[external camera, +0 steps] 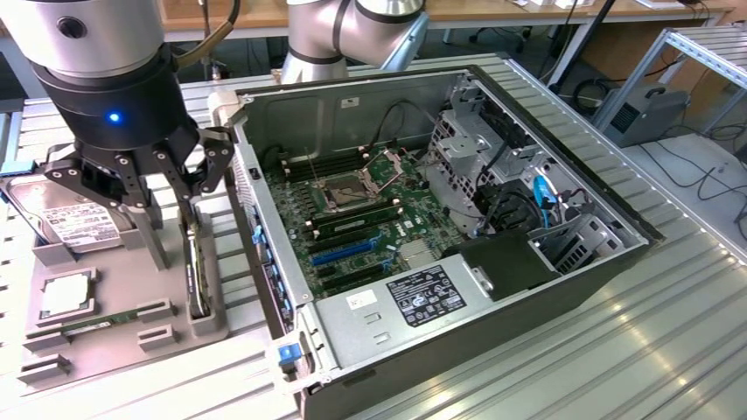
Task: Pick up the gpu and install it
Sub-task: 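Pick up the gpu and move the gpu toward the slot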
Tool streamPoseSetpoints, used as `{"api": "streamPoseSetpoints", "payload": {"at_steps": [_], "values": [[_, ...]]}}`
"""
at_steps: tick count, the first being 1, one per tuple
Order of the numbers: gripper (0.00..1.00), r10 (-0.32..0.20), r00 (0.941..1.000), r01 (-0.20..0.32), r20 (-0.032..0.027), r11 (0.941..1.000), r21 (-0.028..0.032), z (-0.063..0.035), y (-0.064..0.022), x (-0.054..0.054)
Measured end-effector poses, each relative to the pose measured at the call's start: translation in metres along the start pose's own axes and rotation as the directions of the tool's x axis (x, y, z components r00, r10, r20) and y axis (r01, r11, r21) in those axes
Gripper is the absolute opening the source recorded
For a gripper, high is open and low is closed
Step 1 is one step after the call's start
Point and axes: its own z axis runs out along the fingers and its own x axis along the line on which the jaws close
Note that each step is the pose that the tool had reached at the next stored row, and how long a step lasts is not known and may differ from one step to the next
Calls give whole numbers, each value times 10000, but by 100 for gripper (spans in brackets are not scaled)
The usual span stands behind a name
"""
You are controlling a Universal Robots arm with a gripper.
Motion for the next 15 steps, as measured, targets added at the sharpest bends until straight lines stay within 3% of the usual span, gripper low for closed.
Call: {"api": "streamPoseSetpoints", "payload": {"at_steps": [15], "values": [[36, 0, 10000, 0, 0, 10000, 0, 40, -2, 1]]}}
